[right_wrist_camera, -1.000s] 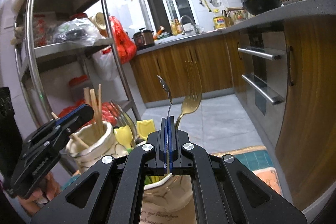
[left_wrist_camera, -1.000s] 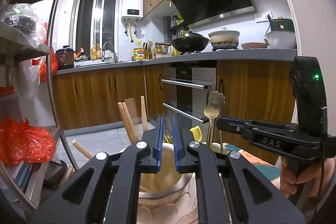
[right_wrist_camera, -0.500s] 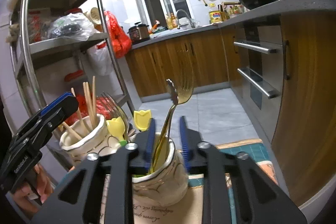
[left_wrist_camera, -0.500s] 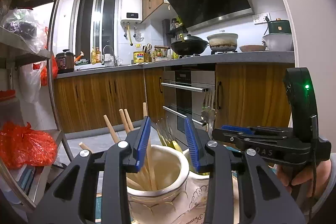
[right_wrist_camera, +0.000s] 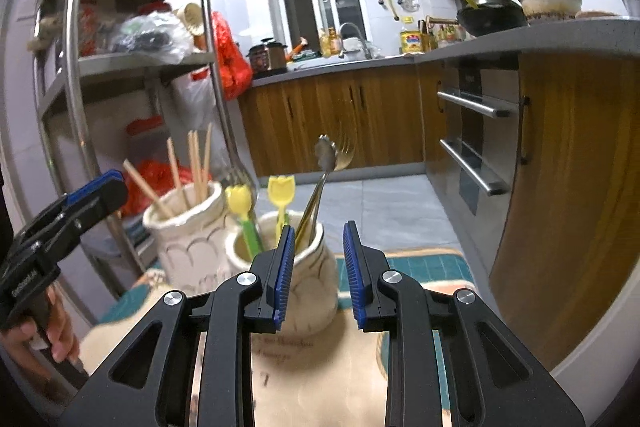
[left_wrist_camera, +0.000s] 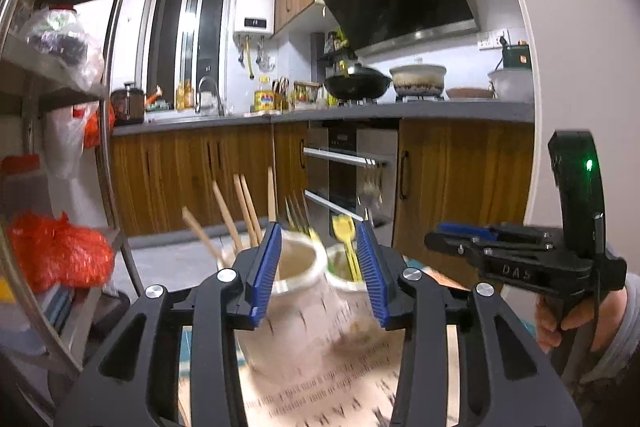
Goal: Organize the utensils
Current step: 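Withdraw both open tools back from the double pot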
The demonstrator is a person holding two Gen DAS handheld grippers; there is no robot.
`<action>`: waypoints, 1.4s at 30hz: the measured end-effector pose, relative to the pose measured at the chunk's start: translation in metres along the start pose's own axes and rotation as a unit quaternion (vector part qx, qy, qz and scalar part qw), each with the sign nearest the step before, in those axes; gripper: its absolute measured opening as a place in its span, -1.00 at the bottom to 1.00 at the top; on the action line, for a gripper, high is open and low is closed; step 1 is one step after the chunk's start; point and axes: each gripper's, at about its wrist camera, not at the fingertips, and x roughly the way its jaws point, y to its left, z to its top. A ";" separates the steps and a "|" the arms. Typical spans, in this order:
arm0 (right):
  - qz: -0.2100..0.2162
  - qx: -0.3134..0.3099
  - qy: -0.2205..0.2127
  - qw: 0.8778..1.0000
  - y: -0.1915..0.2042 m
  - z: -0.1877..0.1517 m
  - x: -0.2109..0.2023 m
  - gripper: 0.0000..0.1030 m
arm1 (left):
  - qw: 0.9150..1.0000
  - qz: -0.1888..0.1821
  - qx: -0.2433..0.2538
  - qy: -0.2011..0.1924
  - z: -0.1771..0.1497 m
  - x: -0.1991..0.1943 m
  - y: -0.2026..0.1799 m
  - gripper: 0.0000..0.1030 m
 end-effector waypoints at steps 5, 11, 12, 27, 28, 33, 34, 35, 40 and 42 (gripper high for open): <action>-0.011 -0.042 -0.001 0.999 0.009 -0.017 -0.013 -0.03 | 0.999 0.028 0.018 0.039 -0.025 -0.004 -0.010 0.04; -0.009 -0.048 -0.012 0.999 0.004 -0.024 -0.021 0.71 | 0.997 0.061 -0.013 0.033 -0.033 -0.014 0.003 0.64; -0.011 -0.050 -0.017 0.999 0.003 -0.025 -0.022 0.80 | 0.997 0.066 -0.015 0.030 -0.033 -0.016 0.005 0.68; -0.016 -0.083 -0.035 0.996 0.007 -0.030 -0.024 0.89 | 0.995 0.080 -0.032 0.043 -0.036 -0.010 0.015 0.87; -0.017 -0.082 -0.035 0.996 0.007 -0.030 -0.023 0.89 | 0.995 0.080 -0.032 0.043 -0.037 -0.009 0.015 0.87; -0.019 -0.078 -0.034 0.996 0.007 -0.030 -0.022 0.90 | 0.995 0.080 -0.031 0.042 -0.037 -0.010 0.014 0.88; -0.019 -0.078 -0.033 0.996 0.008 -0.030 -0.022 0.90 | 0.995 0.080 -0.031 0.042 -0.037 -0.010 0.014 0.88; -0.019 -0.078 -0.033 0.996 0.008 -0.030 -0.022 0.90 | 0.995 0.080 -0.031 0.042 -0.037 -0.010 0.014 0.88; -0.019 -0.078 -0.033 0.996 0.007 -0.030 -0.022 0.90 | 0.995 0.081 -0.030 0.042 -0.037 -0.010 0.015 0.89; -0.019 -0.077 -0.034 0.996 0.007 -0.030 -0.022 0.90 | 0.995 0.081 -0.031 0.042 -0.037 -0.010 0.014 0.89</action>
